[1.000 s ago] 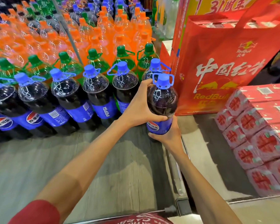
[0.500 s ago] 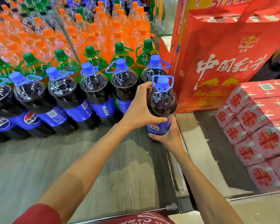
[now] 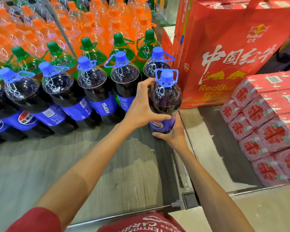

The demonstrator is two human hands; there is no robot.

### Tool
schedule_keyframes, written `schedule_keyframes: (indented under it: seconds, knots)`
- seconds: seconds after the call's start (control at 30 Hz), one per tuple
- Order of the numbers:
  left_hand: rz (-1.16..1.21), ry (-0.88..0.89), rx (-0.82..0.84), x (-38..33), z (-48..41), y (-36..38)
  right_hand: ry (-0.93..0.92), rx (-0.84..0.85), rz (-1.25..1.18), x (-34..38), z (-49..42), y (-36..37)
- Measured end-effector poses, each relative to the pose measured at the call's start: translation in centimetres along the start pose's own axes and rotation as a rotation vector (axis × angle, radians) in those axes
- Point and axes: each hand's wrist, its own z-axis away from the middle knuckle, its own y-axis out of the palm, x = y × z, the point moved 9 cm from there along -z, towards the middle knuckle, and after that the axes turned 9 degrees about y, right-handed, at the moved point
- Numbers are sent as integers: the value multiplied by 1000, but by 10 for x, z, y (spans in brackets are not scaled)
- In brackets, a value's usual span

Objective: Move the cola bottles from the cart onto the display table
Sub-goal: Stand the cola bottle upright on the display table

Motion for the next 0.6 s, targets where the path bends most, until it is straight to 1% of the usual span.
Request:
schedule_keyframes:
  seconds: [0.13,0.23,0.37,0.5,0.6]
  knots:
    - [-2,7,-11,-1,2,-1,-1,-29,32,5,6,-2]
    - [-4,7,-8,-2,5,-1,30,-45,32,5,10,-2]
    - [-32,-11,22,-3,11,-6,38,-99,105,9,19,-3]
    - [-74,-1,76,-3,19,-21,67,-96,236,24,27,-2]
    - [-112,-63,110,3,30,-32,86,-78,377,37,31,-3]
